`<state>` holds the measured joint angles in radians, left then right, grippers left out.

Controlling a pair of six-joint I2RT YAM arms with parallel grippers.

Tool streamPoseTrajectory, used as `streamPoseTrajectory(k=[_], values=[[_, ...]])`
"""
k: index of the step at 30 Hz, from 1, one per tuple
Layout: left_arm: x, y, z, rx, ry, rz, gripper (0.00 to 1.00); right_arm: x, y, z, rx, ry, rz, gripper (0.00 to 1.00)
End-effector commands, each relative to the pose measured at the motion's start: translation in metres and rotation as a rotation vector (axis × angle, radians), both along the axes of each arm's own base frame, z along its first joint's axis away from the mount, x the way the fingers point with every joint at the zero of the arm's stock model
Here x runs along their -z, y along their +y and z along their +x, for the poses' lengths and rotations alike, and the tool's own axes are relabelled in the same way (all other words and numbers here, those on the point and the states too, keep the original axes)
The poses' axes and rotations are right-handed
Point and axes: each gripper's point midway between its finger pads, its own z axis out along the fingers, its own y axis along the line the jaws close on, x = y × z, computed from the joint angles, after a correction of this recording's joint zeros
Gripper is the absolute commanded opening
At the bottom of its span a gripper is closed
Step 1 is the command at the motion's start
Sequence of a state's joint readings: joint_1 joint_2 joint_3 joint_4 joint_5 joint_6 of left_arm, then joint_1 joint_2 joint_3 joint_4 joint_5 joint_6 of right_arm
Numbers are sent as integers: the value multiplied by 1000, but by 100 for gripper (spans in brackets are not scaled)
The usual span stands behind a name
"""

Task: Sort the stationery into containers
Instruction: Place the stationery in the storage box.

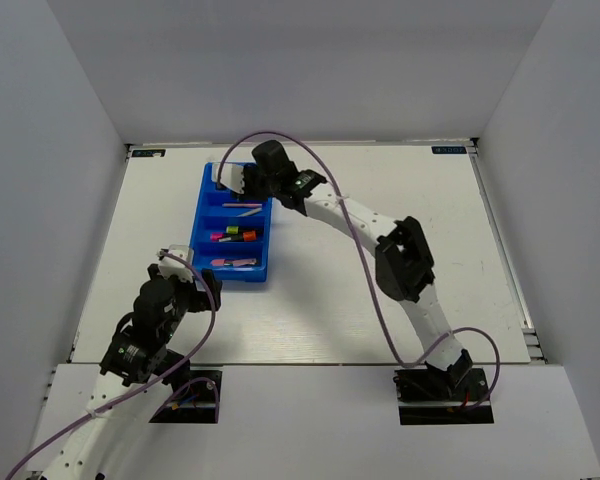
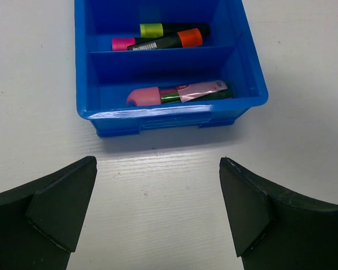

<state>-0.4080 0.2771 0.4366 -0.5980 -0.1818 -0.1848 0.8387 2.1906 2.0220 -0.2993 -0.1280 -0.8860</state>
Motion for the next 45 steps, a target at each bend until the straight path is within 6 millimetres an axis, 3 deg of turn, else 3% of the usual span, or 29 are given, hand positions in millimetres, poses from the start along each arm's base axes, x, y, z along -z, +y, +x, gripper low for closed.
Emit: streamPoseTrajectory(k=[1,2,5,9,15,22,27,29,30,33,39,42,43,44,45], values=[[-5,4,3,-30,-15,-7,100,-51,44,46,4,-109,266,0],[-3,5,2,-29,-8,-1,100,-34,51,53,10,-103,263,0],[-6,5,1,-29,-22,-5,100,-48,65,65,-30,-218,367,0],[-8,4,1,-24,-40,-13,100,-30,72,73,-57,-239,372,0],[-9,3,1,-20,-39,-15,100,-6,68,92,-34,-325,321,0],[-6,2,1,-14,-29,-10,100,15,67,93,-50,-308,306,0],[-5,2,2,-13,-23,-4,100,18,68,96,-34,-304,317,0],[-4,2,1,-13,-21,-3,100,18,69,97,-28,-302,314,13],[-5,2,2,-12,-21,-5,100,20,68,98,-25,-297,308,34],[-4,2,1,-10,-20,-2,100,24,66,99,-11,-283,294,54],[-4,2,1,-8,-17,-1,100,18,63,100,10,-284,303,72],[-5,2,1,-10,-20,-3,100,6,63,97,13,-288,323,70],[-4,2,1,-7,-20,-1,100,6,63,96,22,-279,329,51],[-3,2,1,-10,-15,-1,100,-16,60,96,32,-298,363,33],[-4,2,2,-10,-18,-3,100,-22,58,96,54,-282,381,10]])
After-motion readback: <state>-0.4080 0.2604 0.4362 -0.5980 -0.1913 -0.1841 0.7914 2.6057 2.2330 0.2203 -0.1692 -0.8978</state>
